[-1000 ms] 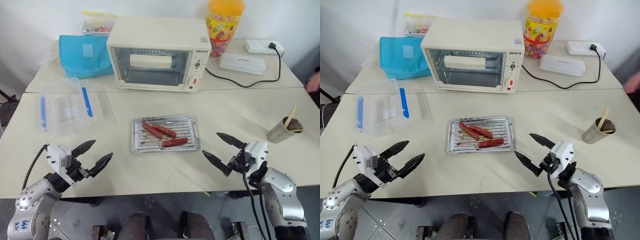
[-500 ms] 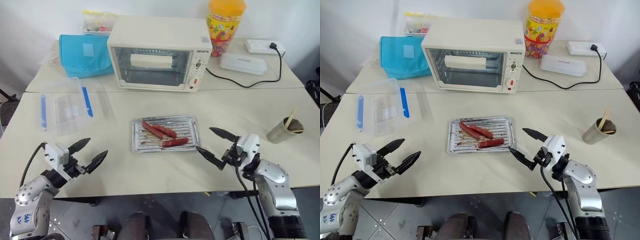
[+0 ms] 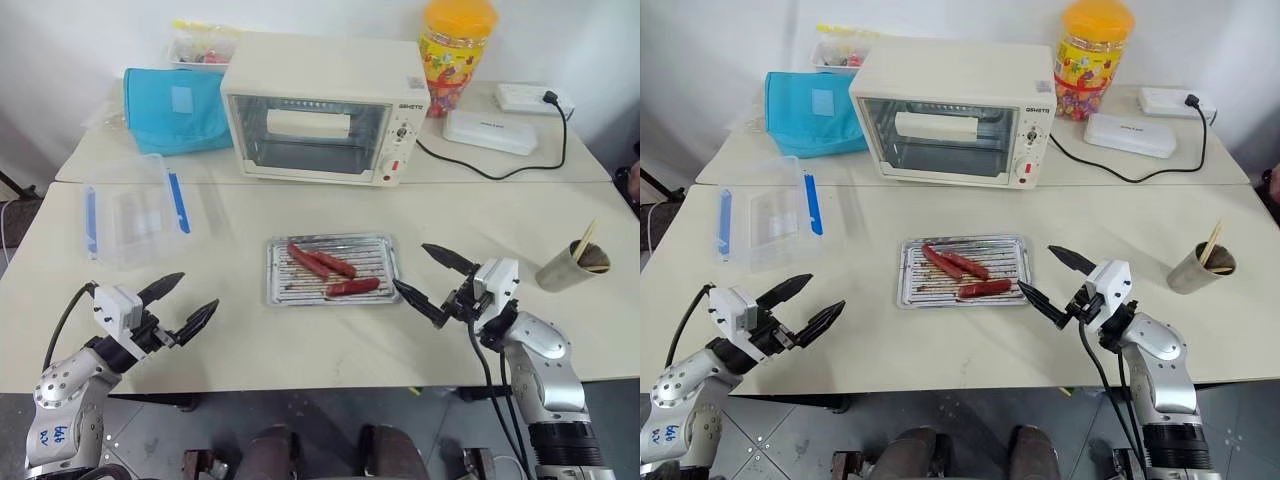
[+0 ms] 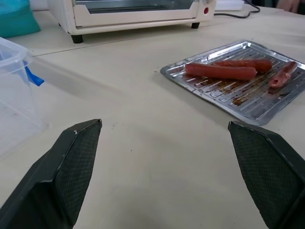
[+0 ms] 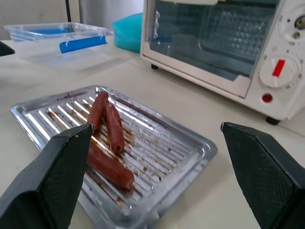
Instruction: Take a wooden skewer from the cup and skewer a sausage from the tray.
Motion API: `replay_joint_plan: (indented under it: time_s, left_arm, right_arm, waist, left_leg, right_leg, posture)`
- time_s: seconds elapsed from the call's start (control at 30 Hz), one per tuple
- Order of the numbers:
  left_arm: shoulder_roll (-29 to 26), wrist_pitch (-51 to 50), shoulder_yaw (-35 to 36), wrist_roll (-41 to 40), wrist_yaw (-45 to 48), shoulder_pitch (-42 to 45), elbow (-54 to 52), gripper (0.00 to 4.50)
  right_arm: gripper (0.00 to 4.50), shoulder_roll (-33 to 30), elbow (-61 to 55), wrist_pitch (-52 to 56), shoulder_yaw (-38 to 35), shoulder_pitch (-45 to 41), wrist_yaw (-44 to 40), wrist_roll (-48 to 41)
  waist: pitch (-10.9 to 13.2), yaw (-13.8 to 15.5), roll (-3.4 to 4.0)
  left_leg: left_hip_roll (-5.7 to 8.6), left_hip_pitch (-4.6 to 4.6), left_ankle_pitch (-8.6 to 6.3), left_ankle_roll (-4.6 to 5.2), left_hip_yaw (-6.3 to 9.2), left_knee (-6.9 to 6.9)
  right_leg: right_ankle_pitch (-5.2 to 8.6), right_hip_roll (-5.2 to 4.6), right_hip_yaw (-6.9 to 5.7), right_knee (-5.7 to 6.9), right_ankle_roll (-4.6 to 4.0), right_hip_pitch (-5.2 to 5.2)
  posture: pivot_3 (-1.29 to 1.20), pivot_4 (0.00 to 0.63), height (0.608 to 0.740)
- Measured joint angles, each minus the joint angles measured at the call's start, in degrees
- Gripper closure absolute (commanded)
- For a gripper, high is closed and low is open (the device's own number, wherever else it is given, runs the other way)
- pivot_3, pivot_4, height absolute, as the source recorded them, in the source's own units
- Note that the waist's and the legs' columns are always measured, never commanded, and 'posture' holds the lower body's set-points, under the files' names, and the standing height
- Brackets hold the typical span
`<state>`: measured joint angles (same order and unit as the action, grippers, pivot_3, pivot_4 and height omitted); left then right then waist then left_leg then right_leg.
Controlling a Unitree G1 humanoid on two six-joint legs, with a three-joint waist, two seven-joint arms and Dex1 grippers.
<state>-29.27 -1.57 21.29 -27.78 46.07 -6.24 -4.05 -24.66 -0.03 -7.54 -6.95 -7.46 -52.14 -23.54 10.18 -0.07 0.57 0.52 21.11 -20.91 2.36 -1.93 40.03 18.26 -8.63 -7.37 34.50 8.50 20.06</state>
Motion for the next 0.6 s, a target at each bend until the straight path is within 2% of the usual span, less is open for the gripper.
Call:
replay_joint_plan:
  time_s: [0.6]
  left_arm:
    - [0.03,2.01,-1.11,-0.04,2.96,0.08,2.65,0.0]
  right_arm:
    - [0.04,-0.42,1.33,-1.43,-0.39,-0.88,-1.04,0.03]
  waist:
    - [0.0,0.0,0.0]
  left_leg:
    - [-0.11,0.03,-0.01,-0.02,-0.3,-0.02]
  right_leg:
    - [0.0,0.04,0.13,-0.03,0.0,0.21]
  posture:
    - [0.0,0.15,0.74]
